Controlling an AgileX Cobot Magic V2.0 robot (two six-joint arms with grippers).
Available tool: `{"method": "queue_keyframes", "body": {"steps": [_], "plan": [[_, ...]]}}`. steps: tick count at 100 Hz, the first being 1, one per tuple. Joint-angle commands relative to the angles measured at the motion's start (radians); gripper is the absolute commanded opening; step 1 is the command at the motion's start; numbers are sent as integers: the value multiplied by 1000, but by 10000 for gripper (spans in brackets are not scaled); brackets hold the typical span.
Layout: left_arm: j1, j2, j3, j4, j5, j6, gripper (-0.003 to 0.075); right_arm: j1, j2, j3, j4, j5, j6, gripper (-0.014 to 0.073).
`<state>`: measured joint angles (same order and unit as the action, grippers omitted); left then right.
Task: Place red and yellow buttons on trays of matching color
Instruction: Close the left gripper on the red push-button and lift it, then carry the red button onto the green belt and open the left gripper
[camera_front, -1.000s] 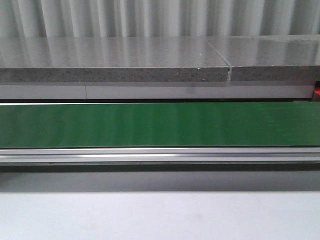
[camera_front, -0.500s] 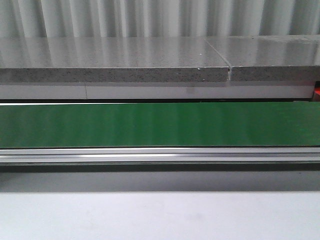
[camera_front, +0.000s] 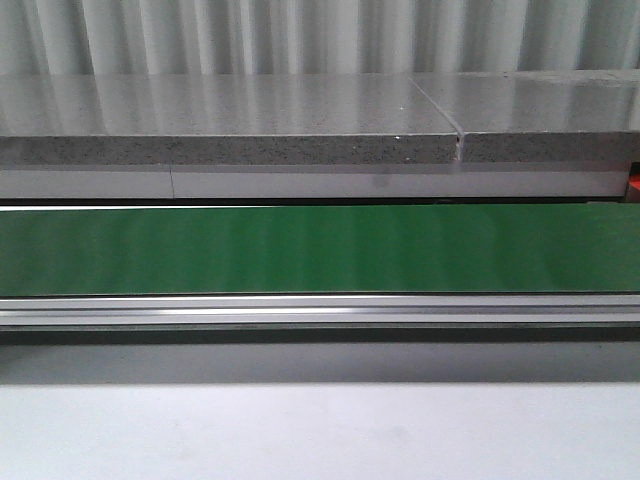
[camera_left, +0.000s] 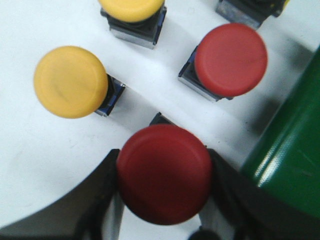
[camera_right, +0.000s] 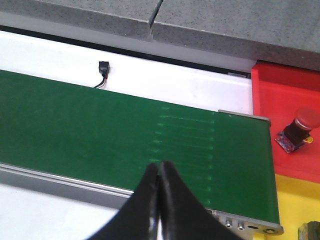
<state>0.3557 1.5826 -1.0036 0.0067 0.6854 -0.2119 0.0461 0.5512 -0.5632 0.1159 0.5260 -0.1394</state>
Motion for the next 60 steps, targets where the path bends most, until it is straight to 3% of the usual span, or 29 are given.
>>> {"method": "queue_keyframes", "body": {"steps": [1, 28, 60], "plan": [[1, -105, -29, -12, -13, 16, -20, 1, -1, -25, 1, -68, -5, -67], [-80, -297, -29, -17, 31, 77, -20, 1, -1, -25, 1, -68, -5, -67], [-240, -286, -29, -17, 19, 147, -20, 1, -1, -25, 1, -68, -5, -67]]}}
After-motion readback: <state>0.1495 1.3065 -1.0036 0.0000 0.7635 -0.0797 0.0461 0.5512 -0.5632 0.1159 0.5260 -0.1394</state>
